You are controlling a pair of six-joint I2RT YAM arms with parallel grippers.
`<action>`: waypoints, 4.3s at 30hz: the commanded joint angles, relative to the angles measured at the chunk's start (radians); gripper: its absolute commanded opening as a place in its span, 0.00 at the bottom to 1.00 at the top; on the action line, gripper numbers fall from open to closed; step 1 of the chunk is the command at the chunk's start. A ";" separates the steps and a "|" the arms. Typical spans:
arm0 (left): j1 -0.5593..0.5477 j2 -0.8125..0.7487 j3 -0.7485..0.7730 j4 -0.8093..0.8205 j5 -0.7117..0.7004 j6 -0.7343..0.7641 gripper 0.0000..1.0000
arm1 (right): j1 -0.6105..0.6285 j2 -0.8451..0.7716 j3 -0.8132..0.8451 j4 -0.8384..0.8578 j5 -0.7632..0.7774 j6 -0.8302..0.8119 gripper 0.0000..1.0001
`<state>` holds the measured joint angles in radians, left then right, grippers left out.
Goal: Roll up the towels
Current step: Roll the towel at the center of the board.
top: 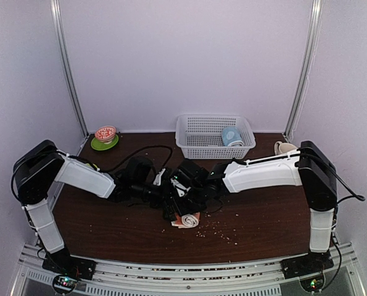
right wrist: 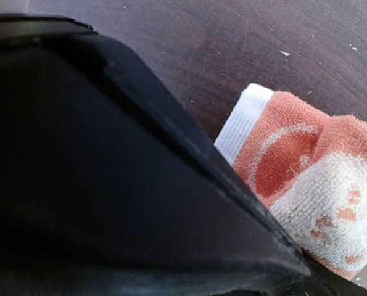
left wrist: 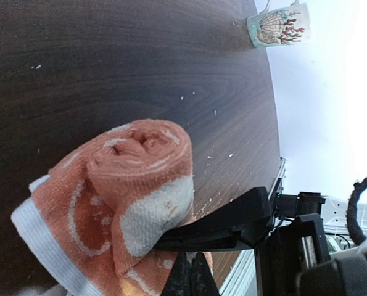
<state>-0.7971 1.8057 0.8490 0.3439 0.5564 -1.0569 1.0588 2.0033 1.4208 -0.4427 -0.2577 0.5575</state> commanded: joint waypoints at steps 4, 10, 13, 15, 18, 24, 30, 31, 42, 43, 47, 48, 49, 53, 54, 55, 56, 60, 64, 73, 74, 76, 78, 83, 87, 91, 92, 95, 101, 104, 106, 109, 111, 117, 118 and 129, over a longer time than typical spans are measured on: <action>-0.001 0.109 0.015 0.246 0.065 -0.066 0.00 | 0.006 0.016 -0.031 0.011 -0.029 -0.024 1.00; 0.013 0.197 -0.016 0.373 0.064 -0.139 0.00 | 0.006 -0.013 -0.064 0.025 -0.027 -0.035 1.00; 0.020 0.220 -0.016 0.391 0.069 -0.154 0.00 | 0.006 -0.024 -0.074 0.031 -0.026 -0.040 1.00; 0.024 0.236 -0.016 0.407 0.076 -0.166 0.00 | 0.007 -0.030 -0.083 0.042 -0.028 -0.042 1.00; 0.025 0.260 -0.026 0.467 0.083 -0.190 0.00 | 0.006 -0.031 -0.086 0.044 -0.026 -0.042 1.00; 0.038 0.309 -0.025 0.522 0.101 -0.261 0.00 | 0.006 -0.046 -0.105 0.064 -0.027 -0.044 1.00; 0.047 0.332 -0.036 0.517 0.093 -0.283 0.00 | 0.006 -0.104 -0.126 0.043 0.014 -0.050 1.00; 0.049 0.333 -0.031 0.493 0.091 -0.279 0.00 | 0.006 -0.120 -0.133 0.040 0.021 -0.049 1.00; 0.050 0.339 -0.025 0.445 0.078 -0.262 0.00 | -0.067 -0.318 -0.315 0.090 0.090 0.102 0.97; 0.050 0.336 -0.030 0.447 0.076 -0.262 0.00 | -0.085 -0.333 -0.350 0.123 0.080 0.140 0.95; 0.050 0.319 -0.042 0.430 0.064 -0.247 0.00 | -0.151 -0.369 -0.490 0.308 0.009 0.262 0.85; 0.049 0.311 -0.043 0.420 0.061 -0.239 0.00 | -0.164 -0.366 -0.509 0.336 -0.006 0.281 0.83; 0.048 0.305 -0.045 0.409 0.059 -0.231 0.00 | -0.169 -0.359 -0.516 0.346 -0.016 0.295 0.81; 0.048 0.284 -0.048 0.370 0.050 -0.206 0.00 | -0.178 -0.311 -0.511 0.392 -0.061 0.332 0.73; 0.048 0.279 -0.049 0.363 0.047 -0.205 0.00 | -0.178 -0.297 -0.505 0.398 -0.070 0.340 0.71; 0.047 0.273 -0.050 0.359 0.044 -0.204 0.00 | -0.178 -0.282 -0.500 0.406 -0.078 0.348 0.69; 0.048 0.268 -0.052 0.355 0.044 -0.204 0.00 | -0.178 -0.269 -0.497 0.414 -0.087 0.357 0.67; 0.046 0.245 -0.053 0.320 0.032 -0.153 0.00 | -0.178 -0.216 -0.475 0.417 -0.119 0.378 0.60; 0.039 0.226 -0.049 0.278 0.023 -0.123 0.00 | -0.177 -0.179 -0.457 0.407 -0.132 0.382 0.55; 0.024 0.185 -0.031 0.184 0.004 -0.067 0.00 | -0.157 -0.116 -0.358 0.313 -0.141 0.322 0.10; 0.024 0.176 -0.033 0.181 0.004 -0.065 0.00 | -0.152 -0.113 -0.336 0.270 -0.125 0.300 0.03; 0.022 0.150 -0.039 0.169 -0.001 -0.057 0.00 | -0.144 -0.115 -0.283 0.160 -0.068 0.251 0.00; 0.022 0.118 -0.048 0.146 -0.010 -0.043 0.00 | -0.140 -0.118 -0.230 0.040 0.003 0.200 0.00; 0.017 0.026 -0.095 0.130 -0.029 -0.034 0.00 | -0.135 -0.110 -0.115 -0.270 0.185 0.076 0.00; 0.013 -0.034 -0.135 0.125 -0.049 -0.030 0.00 | -0.131 -0.071 -0.046 -0.440 0.299 0.005 0.00; 0.009 -0.057 -0.153 0.114 -0.068 -0.015 0.00 | -0.125 -0.008 0.043 -0.570 0.398 -0.040 0.00; 0.008 -0.057 -0.157 0.118 -0.070 -0.015 0.00 | -0.122 0.012 0.068 -0.605 0.422 -0.048 0.00; 0.003 -0.054 -0.152 0.144 -0.073 -0.022 0.00 | -0.101 0.073 0.153 -0.703 0.510 -0.057 0.00; -0.002 -0.016 -0.101 0.206 -0.054 -0.044 0.00 | -0.050 0.161 0.263 -0.756 0.569 -0.014 0.00; -0.001 0.023 -0.066 0.249 -0.035 -0.061 0.00 | -0.037 0.177 0.266 -0.731 0.562 0.017 0.00; -0.001 0.056 -0.032 0.245 -0.024 -0.061 0.00 | -0.034 0.167 0.251 -0.706 0.552 0.035 0.00; -0.002 0.116 0.014 0.269 0.006 -0.079 0.00 | -0.034 0.133 0.194 -0.651 0.537 0.050 0.00; -0.005 0.155 0.035 0.304 0.021 -0.102 0.00 | -0.034 0.116 0.164 -0.625 0.532 0.055 0.00; -0.011 0.257 0.099 0.400 0.051 -0.170 0.00 | -0.034 0.101 0.135 -0.582 0.512 0.053 0.00; -0.012 0.271 0.111 0.414 0.055 -0.182 0.00 | -0.034 0.099 0.133 -0.575 0.511 0.050 0.00; -0.022 0.371 0.217 0.415 0.072 -0.226 0.00 | -0.034 0.084 0.123 -0.548 0.496 0.023 0.00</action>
<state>-0.8089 2.1494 1.0149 0.7334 0.6125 -1.2812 1.0218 2.0922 1.5753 -1.0210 0.2844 0.5919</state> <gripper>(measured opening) 0.005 0.077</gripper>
